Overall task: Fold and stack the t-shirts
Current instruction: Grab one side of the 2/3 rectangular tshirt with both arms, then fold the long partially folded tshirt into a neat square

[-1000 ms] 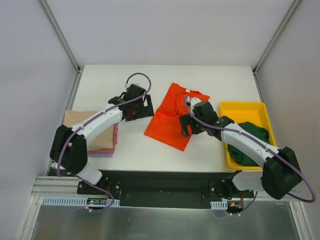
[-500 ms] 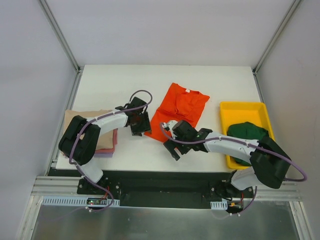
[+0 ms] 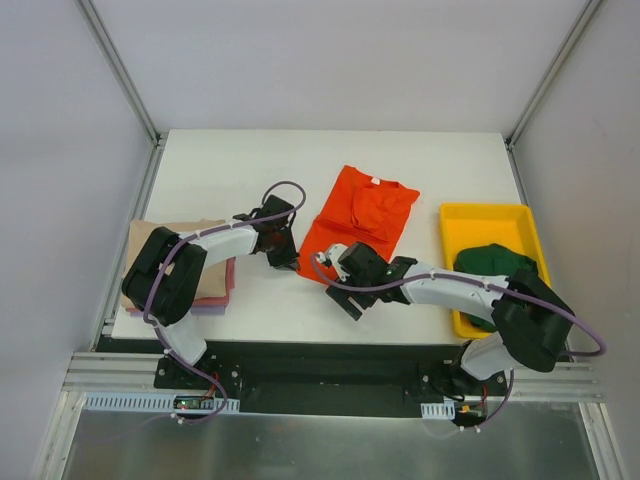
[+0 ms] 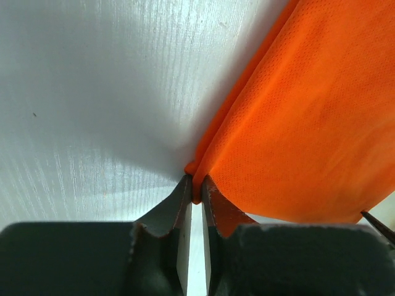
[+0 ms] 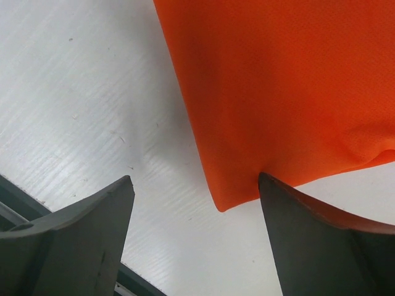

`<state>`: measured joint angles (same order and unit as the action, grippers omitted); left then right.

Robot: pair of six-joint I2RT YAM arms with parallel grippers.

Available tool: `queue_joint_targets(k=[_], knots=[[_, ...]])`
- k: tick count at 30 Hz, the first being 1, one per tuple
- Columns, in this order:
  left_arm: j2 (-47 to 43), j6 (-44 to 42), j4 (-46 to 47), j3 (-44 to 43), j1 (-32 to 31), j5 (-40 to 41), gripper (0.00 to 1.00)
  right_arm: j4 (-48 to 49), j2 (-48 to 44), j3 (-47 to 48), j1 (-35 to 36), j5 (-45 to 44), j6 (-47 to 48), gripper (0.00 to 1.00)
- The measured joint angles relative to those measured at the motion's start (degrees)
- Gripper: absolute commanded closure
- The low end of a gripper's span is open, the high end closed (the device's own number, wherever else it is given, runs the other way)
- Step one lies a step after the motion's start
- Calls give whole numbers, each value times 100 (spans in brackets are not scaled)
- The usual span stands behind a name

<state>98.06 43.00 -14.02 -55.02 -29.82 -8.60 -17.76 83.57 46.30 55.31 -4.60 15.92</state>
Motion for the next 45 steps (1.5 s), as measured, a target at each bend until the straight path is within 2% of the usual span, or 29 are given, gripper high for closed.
queue_joint_targets(k=[5, 7, 10, 12, 19, 23, 27, 31, 36, 42, 45], knots=[[4, 2, 20, 11, 31, -24, 96, -168, 452, 284, 17, -79, 74, 32], [4, 0, 22, 11, 37, -22, 98, -254, 608, 358, 17, -98, 48, 41], [4, 2, 22, 13, 87, -33, 100, -402, 765, 457, 20, -109, -72, 45], [2, 4, 22, 17, 120, -35, 100, -483, 824, 520, 20, -118, -170, 51], [-103, 4, 22, 111, 254, -37, 100, -647, 918, 625, 107, -284, -527, 79], [-372, 4, 2, 350, 256, 9, 100, -723, 964, 704, 483, -380, -579, 97], [-990, 31, -120, 741, 256, 205, 100, -846, 1027, 879, 855, -326, -634, 98], [-1987, 131, -374, 1163, 258, 573, 100, -870, 1019, 1084, 1178, 24, -640, 99], [-3438, 297, -1075, 1482, 258, 1150, 100, -737, 868, 1342, 1530, 1080, -789, 99], [-5165, 437, -2002, 1541, 256, 1606, 100, -11, 485, 1423, 1873, 2428, -1211, 99], [-5753, 437, -2350, 1517, 256, 1674, 100, 334, 306, 1453, 1969, 2848, -1438, 99]])
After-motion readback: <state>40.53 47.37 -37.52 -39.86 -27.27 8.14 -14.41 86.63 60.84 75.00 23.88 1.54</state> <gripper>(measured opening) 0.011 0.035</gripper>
